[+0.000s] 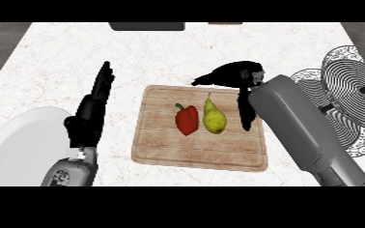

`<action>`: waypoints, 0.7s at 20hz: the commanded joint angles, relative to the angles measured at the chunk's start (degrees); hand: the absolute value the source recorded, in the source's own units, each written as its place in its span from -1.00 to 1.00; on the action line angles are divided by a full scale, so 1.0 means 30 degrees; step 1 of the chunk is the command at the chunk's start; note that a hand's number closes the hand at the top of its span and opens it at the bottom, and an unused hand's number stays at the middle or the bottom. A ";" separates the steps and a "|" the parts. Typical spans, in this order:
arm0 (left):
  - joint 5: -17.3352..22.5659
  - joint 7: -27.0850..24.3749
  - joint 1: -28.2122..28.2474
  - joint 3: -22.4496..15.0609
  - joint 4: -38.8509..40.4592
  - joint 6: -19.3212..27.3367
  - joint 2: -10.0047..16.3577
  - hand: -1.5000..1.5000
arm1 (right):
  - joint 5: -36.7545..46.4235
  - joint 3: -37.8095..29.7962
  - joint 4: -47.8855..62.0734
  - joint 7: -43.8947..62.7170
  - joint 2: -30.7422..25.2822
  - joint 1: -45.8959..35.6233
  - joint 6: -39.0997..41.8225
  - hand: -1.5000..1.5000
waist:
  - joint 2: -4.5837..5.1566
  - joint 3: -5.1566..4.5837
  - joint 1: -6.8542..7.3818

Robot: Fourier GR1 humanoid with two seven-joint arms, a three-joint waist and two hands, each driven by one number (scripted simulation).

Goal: Pick the pear from the cutting board and place it in the tiered basket

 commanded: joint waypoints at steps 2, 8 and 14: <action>0.0370 0.0067 0.0616 0.0468 -0.0585 -0.0773 0.0221 0.00 | 0.0452 -0.0692 0.0209 0.0167 0.0703 -0.0403 0.1112 -1.00 | -0.0007 -0.0001 0.0010; -0.0408 0.0147 0.0282 0.0003 -0.0300 -0.0314 -0.0610 0.00 | 0.1542 -0.0506 0.2495 -0.1747 0.0612 -0.0610 -0.0371 -1.00 | 0.0033 0.0005 0.0126; -0.0440 0.0512 -0.0519 0.0740 0.0164 -0.0483 -0.0540 0.00 | 0.2051 -0.0475 0.2015 -0.1069 0.1950 0.0178 -0.0423 -1.00 | 0.0008 0.0002 -0.0019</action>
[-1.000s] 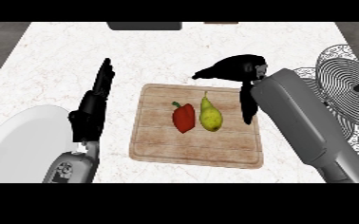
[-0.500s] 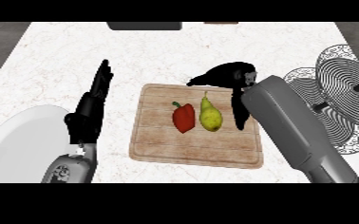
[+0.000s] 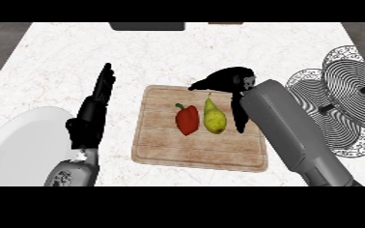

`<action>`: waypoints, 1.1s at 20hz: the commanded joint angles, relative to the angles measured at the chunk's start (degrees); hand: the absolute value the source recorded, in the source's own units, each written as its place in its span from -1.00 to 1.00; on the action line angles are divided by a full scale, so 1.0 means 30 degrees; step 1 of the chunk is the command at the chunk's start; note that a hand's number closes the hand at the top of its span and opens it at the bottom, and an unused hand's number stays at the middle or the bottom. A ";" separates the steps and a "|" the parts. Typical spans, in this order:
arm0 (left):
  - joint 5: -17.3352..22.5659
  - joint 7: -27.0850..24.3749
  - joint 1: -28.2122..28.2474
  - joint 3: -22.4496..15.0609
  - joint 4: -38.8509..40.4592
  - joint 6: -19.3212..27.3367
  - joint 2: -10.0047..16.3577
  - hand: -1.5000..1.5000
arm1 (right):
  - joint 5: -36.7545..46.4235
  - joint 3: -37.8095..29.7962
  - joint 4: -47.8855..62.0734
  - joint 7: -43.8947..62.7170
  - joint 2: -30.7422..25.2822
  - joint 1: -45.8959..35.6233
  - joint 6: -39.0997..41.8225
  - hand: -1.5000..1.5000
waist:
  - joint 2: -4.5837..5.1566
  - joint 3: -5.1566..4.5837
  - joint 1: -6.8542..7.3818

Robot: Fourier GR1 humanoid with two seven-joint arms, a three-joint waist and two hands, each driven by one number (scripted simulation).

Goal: Pick the pear from the cutting board and place it in the tiered basket

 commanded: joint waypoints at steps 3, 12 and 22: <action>-0.0231 0.0005 0.0554 -0.0145 -0.0329 -0.0121 -0.0380 0.00 | 0.0663 -0.0340 0.0316 0.0056 0.1169 0.0286 0.0184 -1.00 | -0.0010 0.0000 0.0000; -0.0713 -0.0819 -0.0179 0.0097 0.1065 -0.0048 -0.0696 0.00 | 0.1152 -0.1314 0.1414 -0.1089 0.1057 0.1160 -0.1592 -1.00 | 0.0026 0.0002 -0.0019; -0.0289 0.0648 -0.0908 0.0877 0.0246 -0.0458 -0.0374 0.00 | 0.3804 0.0018 0.0924 -0.2121 0.2596 0.2386 -0.7112 1.00 | 0.0008 0.0005 0.0003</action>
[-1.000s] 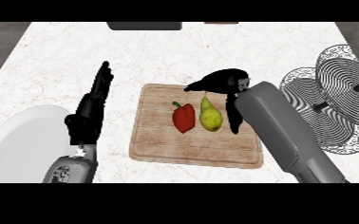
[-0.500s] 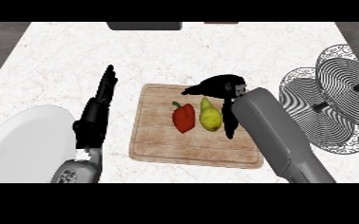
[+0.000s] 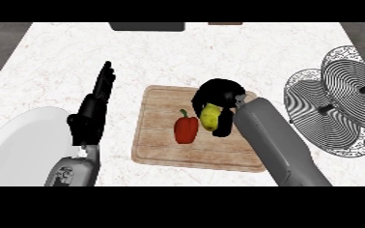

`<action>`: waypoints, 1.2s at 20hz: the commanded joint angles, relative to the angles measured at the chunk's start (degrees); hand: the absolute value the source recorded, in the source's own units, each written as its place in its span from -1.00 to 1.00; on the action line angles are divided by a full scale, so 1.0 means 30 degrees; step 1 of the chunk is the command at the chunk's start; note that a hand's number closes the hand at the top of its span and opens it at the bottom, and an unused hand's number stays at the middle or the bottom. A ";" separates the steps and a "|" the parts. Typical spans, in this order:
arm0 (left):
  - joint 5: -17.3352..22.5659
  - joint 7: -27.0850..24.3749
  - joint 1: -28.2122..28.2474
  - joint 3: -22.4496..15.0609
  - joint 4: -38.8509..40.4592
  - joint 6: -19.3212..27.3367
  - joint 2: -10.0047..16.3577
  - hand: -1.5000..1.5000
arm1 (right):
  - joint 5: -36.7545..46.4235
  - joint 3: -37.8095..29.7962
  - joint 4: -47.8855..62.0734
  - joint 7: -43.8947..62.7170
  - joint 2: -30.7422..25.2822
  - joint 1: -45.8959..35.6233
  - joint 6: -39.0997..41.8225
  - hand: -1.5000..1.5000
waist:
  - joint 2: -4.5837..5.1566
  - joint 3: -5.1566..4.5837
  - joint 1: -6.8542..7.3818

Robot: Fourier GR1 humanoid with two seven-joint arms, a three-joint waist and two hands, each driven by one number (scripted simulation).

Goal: Pick the pear from the cutting board and place it in the tiered basket

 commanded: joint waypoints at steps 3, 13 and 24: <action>-0.0479 -0.0783 0.0156 -0.0055 0.0851 0.0478 -0.0465 0.00 | 0.1682 0.0621 -0.2449 0.1769 -0.0108 0.2734 -0.1983 1.00 | -0.0019 0.0015 -0.0415; 0.0039 -0.0011 0.1148 0.1379 -0.0547 0.0633 0.0645 0.00 | 0.4991 -0.0299 -1.0100 0.6392 -0.6659 1.0089 -0.5659 1.00 | -0.0592 -0.0026 -0.2394; 0.0090 -0.0036 0.1532 0.1226 -0.0781 0.0379 0.0685 0.00 | 0.1640 -0.5897 -2.4354 0.9073 -0.9033 1.5165 -0.3097 1.00 | -0.0456 -0.0052 -0.2212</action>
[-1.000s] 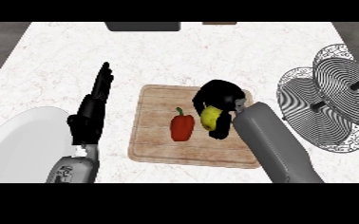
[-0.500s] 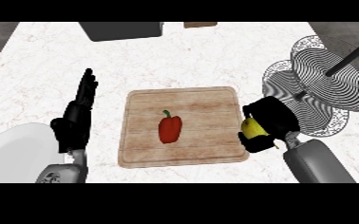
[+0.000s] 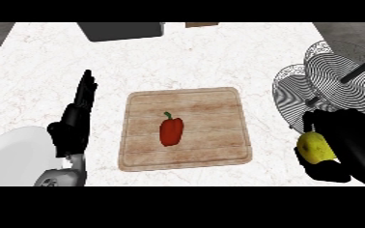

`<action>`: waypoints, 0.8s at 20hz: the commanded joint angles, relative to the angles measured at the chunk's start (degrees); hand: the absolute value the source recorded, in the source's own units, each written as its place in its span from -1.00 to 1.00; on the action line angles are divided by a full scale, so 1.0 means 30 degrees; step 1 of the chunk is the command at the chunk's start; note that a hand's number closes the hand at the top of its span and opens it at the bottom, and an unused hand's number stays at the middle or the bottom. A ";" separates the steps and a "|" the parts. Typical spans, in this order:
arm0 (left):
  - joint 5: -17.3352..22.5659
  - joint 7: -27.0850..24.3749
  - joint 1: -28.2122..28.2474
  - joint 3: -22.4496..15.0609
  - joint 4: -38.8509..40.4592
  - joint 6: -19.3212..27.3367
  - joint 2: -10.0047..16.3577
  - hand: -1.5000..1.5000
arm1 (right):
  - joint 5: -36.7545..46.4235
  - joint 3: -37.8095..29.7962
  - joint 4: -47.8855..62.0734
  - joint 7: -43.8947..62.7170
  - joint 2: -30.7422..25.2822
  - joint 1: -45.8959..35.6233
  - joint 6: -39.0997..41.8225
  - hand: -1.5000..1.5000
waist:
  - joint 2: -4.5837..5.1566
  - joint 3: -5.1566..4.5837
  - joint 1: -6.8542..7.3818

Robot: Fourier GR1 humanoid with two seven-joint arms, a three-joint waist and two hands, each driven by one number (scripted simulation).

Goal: Pick the pear from the cutting board and place it in the tiered basket

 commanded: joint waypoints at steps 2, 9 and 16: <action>-0.0295 0.0364 0.0728 -0.0812 -0.0903 0.0140 -0.0510 0.00 | -0.2821 -0.3779 -0.6948 0.1243 -0.0955 0.2554 0.2614 1.00 | 0.0053 -0.0002 0.0300; 0.0298 -0.0063 -0.0623 -0.0084 0.0097 -0.0740 0.0215 0.00 | -0.8676 -1.0998 -0.9438 0.2995 -0.1037 -0.0071 0.8620 1.00 | 0.0363 -0.0021 0.1168; 0.0200 0.0323 -0.0233 -0.0695 -0.0735 -0.0942 0.0039 0.00 | -1.1664 -1.3367 -0.6622 0.4956 0.2521 -0.4972 1.1849 1.00 | 0.0283 -0.0030 0.1634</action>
